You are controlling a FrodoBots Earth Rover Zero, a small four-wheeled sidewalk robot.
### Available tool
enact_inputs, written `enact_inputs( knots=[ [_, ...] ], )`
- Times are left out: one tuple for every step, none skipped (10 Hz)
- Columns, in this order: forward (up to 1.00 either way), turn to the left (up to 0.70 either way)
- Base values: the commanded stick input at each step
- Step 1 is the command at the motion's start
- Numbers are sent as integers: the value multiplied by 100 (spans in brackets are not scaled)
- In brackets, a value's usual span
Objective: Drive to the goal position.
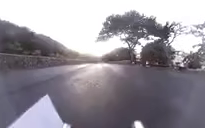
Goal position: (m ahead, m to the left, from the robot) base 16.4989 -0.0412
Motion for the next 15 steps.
enact_inputs(
  knots=[
    [50,0],
    [50,0],
    [50,0],
    [50,0],
    [50,0],
    [50,0],
    [50,0],
    [50,0],
    [50,0],
    [50,0],
    [50,0],
    [50,0],
    [50,0],
    [50,0],
    [50,0]
  ],
)
